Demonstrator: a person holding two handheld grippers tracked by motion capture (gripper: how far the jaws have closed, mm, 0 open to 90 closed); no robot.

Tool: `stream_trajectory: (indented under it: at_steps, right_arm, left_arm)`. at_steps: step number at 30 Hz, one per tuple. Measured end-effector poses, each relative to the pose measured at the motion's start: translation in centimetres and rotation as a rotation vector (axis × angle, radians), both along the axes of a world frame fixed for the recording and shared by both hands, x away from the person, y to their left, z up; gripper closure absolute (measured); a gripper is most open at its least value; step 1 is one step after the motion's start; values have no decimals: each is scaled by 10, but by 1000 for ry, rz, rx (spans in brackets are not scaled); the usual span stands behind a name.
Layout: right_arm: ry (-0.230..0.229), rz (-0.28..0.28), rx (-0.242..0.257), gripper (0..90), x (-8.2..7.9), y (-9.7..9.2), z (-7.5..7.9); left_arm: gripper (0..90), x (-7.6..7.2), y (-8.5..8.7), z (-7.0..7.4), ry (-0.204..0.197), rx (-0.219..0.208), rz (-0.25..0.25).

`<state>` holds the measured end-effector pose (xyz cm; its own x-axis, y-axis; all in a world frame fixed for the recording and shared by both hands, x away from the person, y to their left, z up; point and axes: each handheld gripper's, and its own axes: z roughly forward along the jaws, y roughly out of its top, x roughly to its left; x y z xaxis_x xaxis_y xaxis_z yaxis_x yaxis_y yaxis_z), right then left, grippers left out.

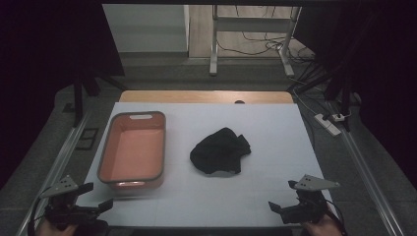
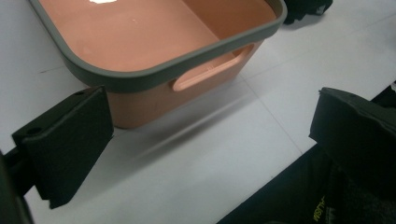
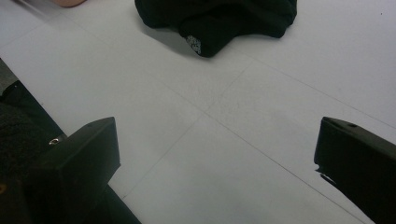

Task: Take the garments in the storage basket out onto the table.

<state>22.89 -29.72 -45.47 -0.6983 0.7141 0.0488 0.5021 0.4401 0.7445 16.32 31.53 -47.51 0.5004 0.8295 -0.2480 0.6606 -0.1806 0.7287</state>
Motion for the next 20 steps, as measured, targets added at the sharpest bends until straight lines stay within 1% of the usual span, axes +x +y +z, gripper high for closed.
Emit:
stream_trajectory:
  at_steps: [7,12,15,18,20]
  right_arm:
    - [1,-1,0,0,0,0,0]
    - [0,-1,-2,0,0,1,0]
    - [-1,2,-6,0,0,2,0]
    - [0,0,-8,0,0,2,0]
    - [0,-2,-11,0,0,2,0]
  left_arm:
    - [0,0,-4,-1,22,37,-43]
    - [0,2,-7,-2,58,61,-75]
    - [3,3,-9,-3,77,79,-86]
    - [3,4,-10,-4,88,82,-89]
    - [3,5,-9,-3,91,71,-87]
